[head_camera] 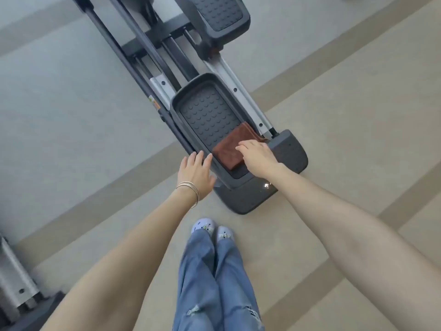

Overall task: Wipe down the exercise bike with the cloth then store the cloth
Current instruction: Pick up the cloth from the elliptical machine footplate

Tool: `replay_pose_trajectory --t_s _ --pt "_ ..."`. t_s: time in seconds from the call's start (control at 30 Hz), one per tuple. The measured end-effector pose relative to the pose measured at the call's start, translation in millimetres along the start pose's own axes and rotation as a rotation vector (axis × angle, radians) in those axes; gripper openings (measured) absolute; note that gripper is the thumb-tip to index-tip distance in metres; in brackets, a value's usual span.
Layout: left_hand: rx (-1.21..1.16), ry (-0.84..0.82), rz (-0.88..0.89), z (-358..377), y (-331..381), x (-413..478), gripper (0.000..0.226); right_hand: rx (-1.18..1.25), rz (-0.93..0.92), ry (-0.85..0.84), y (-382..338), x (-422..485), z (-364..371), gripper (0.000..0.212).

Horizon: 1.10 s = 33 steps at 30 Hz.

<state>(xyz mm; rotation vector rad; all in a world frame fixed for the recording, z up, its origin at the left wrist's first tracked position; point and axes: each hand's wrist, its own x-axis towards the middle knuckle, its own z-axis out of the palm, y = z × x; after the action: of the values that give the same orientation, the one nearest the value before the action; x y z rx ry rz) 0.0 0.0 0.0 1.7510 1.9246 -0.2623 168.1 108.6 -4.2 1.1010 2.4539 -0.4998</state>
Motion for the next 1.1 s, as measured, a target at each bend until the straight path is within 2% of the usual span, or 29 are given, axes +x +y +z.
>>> replay_pose_trajectory --t_s 0.1,0.2,0.37,0.57,0.7,0.83,1.1 --pt "-0.04 0.006 -0.023 26.3 -7.0 23.7 0.062 -0.055 0.0 -0.012 7.4 40.4 18.6 0.056" --pt "-0.023 0.016 0.035 47.8 -8.8 43.2 0.062 -0.099 -0.008 -0.042 15.5 74.9 35.9 0.056" --pt "-0.015 0.019 0.098 63.8 -7.8 64.7 0.062 -0.125 0.018 -0.176 25.6 104.1 50.4 0.064" --pt "-0.018 -0.005 0.09 63.8 -6.4 66.5 0.061 -0.23 -0.003 -0.01 26.9 108.5 41.5 0.045" --pt "0.0 0.003 0.113 40.4 -6.2 61.2 0.063 -0.213 -0.062 -0.034 29.5 85.6 26.1 0.036" --pt "0.026 0.022 0.166 -1.0 -1.5 51.9 0.065 -0.043 -0.05 -0.063 36.6 33.2 -11.2 0.032" --pt "0.062 0.137 0.38 -114.5 57.3 1.6 0.068 0.308 0.217 0.19 44.2 -107.8 -107.3 0.026"
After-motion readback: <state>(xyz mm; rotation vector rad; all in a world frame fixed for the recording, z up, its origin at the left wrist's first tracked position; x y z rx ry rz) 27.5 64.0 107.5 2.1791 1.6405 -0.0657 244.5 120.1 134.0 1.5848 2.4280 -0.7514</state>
